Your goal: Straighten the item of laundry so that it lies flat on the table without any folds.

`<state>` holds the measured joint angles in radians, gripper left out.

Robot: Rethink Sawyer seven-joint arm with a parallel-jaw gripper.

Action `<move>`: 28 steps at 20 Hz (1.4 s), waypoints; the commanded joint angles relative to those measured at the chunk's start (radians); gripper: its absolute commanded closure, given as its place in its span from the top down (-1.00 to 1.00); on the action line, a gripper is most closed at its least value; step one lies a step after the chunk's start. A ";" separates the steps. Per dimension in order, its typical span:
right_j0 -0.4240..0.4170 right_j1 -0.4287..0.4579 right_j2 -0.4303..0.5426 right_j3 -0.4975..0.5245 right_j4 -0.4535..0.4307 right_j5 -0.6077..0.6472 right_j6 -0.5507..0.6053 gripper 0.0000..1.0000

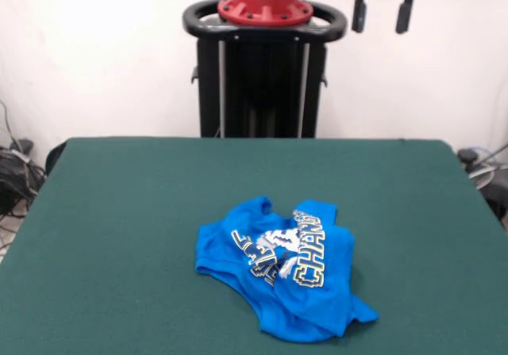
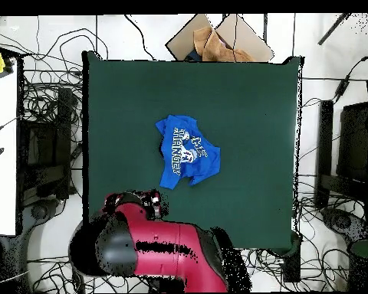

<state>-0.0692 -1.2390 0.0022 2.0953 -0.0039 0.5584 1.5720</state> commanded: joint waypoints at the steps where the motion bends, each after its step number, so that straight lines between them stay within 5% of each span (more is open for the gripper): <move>1: -0.025 0.049 0.056 0.017 -0.004 0.043 0.064 1.00; 12: 0.004 0.351 0.103 -0.080 0.007 -0.247 0.167 1.00; 20: 0.123 0.455 -0.044 -0.276 0.010 -0.339 0.221 1.00; 28: 0.186 0.540 -0.126 -0.472 0.052 -0.304 0.226 1.00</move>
<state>0.0820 -0.7858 -0.0459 1.7964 -0.0016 0.2500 1.5722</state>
